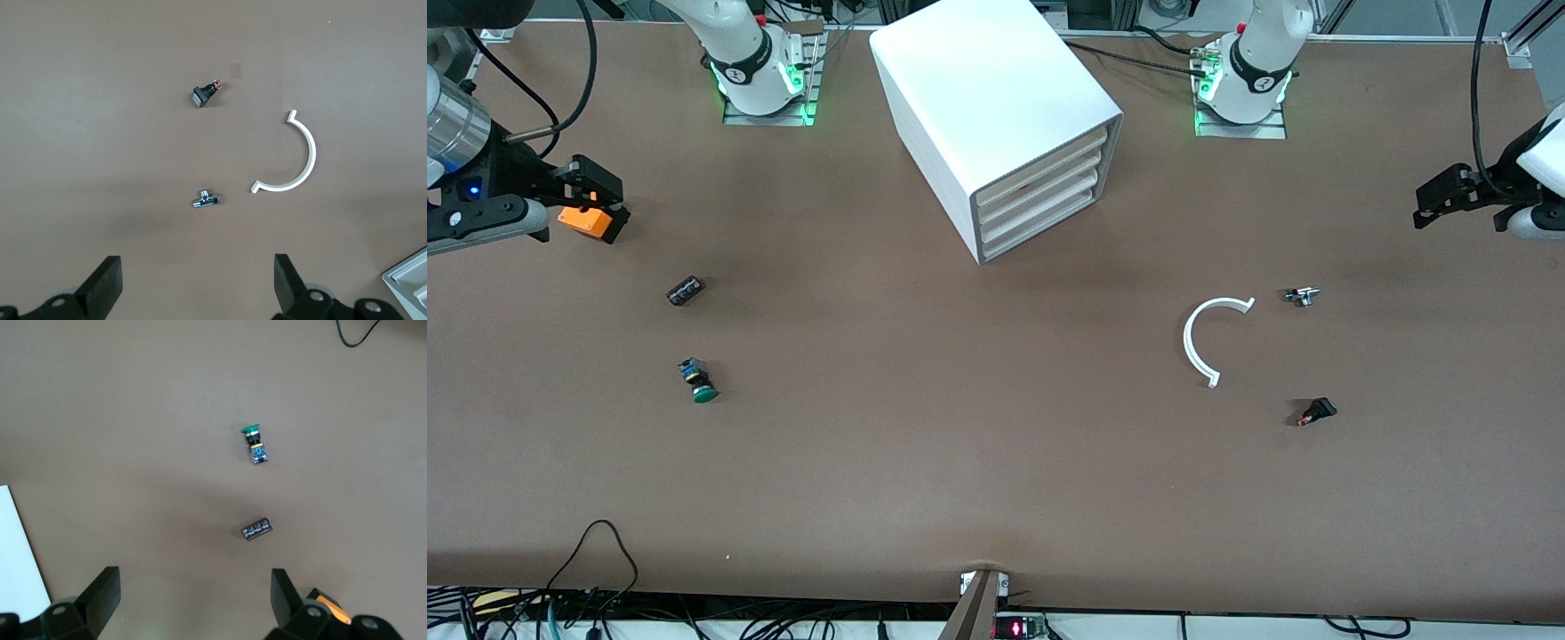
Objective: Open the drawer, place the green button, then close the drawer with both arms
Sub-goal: 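Move the left gripper toward the front of the white drawer cabinet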
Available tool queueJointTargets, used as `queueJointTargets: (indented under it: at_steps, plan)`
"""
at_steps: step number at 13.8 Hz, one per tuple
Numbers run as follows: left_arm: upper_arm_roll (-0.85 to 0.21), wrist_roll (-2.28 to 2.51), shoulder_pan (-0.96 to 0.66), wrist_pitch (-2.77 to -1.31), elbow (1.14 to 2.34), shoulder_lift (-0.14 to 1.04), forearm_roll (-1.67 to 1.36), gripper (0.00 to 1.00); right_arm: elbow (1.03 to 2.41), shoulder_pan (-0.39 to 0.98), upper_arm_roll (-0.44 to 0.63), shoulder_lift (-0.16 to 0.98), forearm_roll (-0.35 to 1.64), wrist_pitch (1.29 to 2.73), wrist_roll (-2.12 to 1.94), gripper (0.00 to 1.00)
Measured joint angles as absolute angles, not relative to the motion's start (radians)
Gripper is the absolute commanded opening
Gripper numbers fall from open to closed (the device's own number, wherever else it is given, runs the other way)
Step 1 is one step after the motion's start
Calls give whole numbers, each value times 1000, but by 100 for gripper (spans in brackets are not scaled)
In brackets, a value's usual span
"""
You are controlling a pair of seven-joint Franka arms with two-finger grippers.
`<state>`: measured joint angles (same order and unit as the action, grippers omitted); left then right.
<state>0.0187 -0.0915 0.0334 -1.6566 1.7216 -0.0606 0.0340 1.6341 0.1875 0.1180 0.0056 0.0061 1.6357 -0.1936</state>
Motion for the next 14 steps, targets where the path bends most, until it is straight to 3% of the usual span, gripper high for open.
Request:
queueJointTargets:
  at_steps: [6,14]
  plan:
    - [18,-110,29,-1650,1733,-56,33,100,1634,175,119,14,6,1640,-194,100]
    - [12,-185,-26,-1647,1896,60,-289,100,1634,174,119,19,6,1651,-194,100]
